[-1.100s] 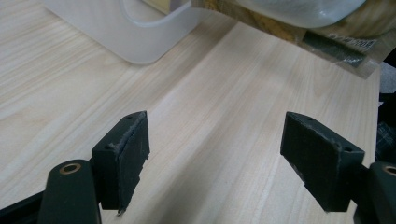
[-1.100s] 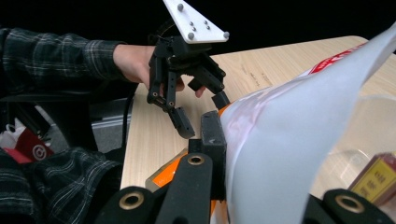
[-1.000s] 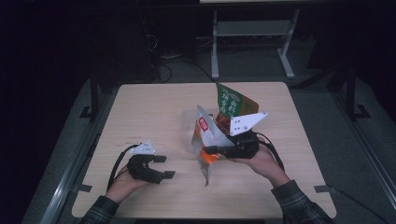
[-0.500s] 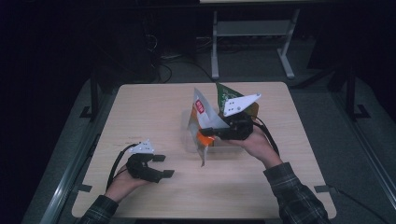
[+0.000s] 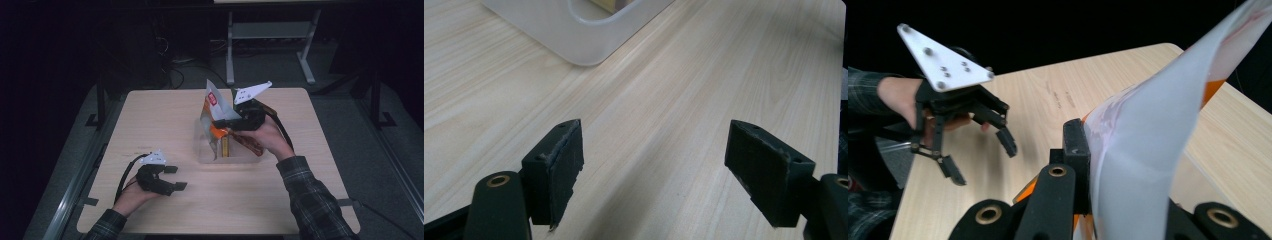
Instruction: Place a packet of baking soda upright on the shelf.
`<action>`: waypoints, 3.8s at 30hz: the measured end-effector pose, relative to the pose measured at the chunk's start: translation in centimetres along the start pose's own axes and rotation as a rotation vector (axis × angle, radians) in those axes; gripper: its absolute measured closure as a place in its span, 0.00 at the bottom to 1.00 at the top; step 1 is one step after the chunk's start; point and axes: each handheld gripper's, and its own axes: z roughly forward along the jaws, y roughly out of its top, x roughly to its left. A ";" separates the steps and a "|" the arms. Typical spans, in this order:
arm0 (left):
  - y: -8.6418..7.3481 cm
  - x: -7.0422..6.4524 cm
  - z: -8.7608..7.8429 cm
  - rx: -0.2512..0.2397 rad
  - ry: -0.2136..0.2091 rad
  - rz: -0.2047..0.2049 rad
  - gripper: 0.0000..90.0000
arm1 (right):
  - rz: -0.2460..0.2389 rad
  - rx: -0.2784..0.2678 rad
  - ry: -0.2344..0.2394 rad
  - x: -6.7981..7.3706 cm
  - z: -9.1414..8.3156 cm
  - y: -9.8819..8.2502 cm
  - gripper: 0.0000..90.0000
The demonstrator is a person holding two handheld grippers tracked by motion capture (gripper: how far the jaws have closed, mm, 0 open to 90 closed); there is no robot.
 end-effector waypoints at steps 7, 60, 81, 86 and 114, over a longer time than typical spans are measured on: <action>0.0 0.0 0.0 0.003 -0.002 -0.001 0.26 | -0.007 0.039 -0.001 -1.3 1.0 0.5 1.00; 0.1 0.3 0.8 0.033 -0.009 -0.005 0.24 | 0.097 0.090 -0.184 -0.6 2.4 -4.2 0.36; -0.6 -0.2 0.3 0.044 0.011 0.011 0.24 | 0.114 0.079 -0.283 3.0 -1.1 -7.5 0.30; -0.5 -0.3 0.4 0.054 0.004 0.031 0.24 | 0.131 0.075 -0.283 3.9 -2.0 -9.1 0.31; -1.1 -1.3 0.0 0.077 0.020 0.082 0.24 | 0.181 0.143 -0.251 7.7 -2.6 -16.3 0.29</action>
